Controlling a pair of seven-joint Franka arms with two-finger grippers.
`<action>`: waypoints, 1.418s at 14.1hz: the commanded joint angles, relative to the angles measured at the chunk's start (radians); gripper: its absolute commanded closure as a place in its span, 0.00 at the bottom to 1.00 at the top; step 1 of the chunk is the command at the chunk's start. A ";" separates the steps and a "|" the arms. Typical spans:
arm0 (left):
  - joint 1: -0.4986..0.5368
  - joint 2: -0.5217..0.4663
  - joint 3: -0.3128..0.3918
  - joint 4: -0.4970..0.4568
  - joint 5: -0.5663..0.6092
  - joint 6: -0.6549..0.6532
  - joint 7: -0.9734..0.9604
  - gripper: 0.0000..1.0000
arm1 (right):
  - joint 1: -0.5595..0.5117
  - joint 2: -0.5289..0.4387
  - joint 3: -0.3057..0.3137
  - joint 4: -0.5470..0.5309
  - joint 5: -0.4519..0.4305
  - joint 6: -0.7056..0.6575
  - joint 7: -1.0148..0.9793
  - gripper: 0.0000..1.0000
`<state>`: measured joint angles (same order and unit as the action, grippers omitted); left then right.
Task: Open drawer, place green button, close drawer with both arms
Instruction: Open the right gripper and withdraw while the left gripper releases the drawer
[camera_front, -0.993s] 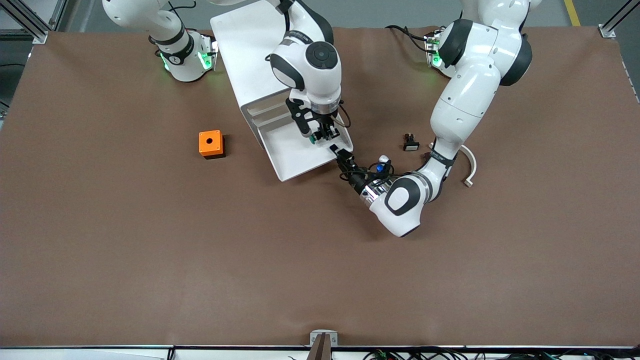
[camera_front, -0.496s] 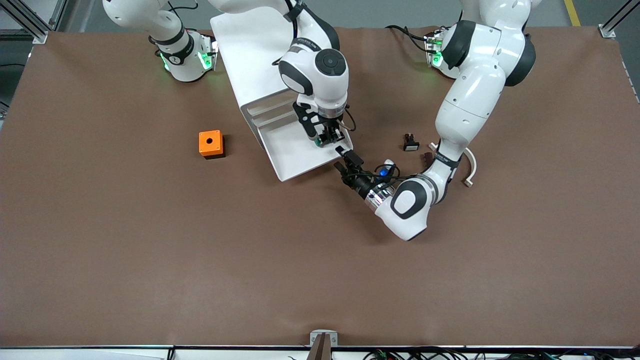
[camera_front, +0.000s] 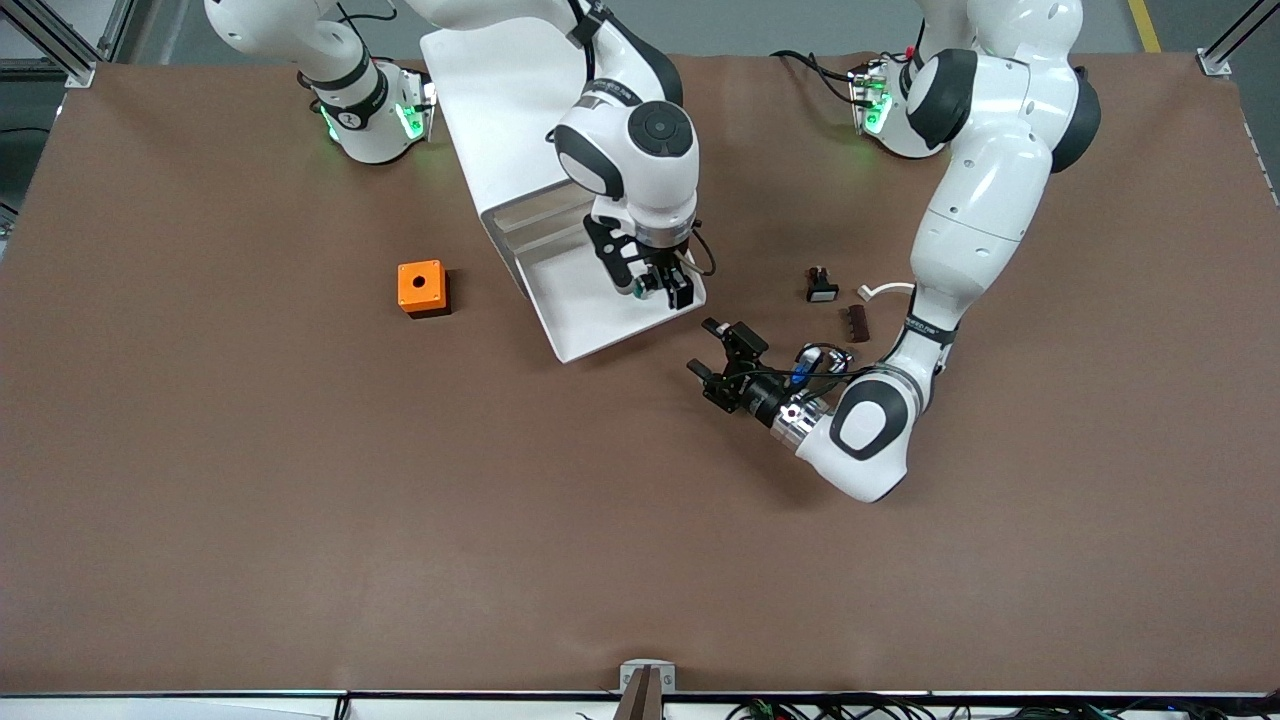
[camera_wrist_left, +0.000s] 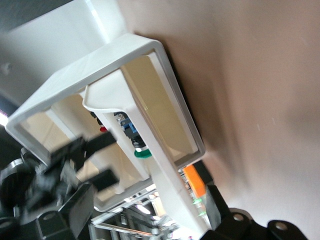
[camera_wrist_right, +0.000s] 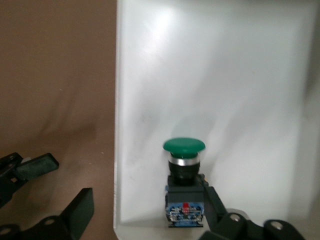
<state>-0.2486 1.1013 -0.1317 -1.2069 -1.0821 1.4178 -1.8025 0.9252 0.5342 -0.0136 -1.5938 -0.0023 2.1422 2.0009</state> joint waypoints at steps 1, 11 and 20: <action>-0.021 -0.044 0.050 0.013 0.011 0.003 0.184 0.01 | -0.080 -0.031 0.010 0.072 -0.004 -0.125 -0.164 0.00; -0.087 -0.173 0.064 0.056 0.376 0.266 0.687 0.01 | -0.466 -0.255 0.010 0.072 0.005 -0.475 -1.124 0.00; -0.212 -0.233 0.061 0.046 0.809 0.598 0.761 0.01 | -0.796 -0.336 0.007 0.074 -0.005 -0.607 -1.778 0.00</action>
<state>-0.4266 0.8969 -0.0848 -1.1340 -0.3628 1.9531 -1.0502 0.2100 0.2261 -0.0250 -1.5037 -0.0029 1.5635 0.3500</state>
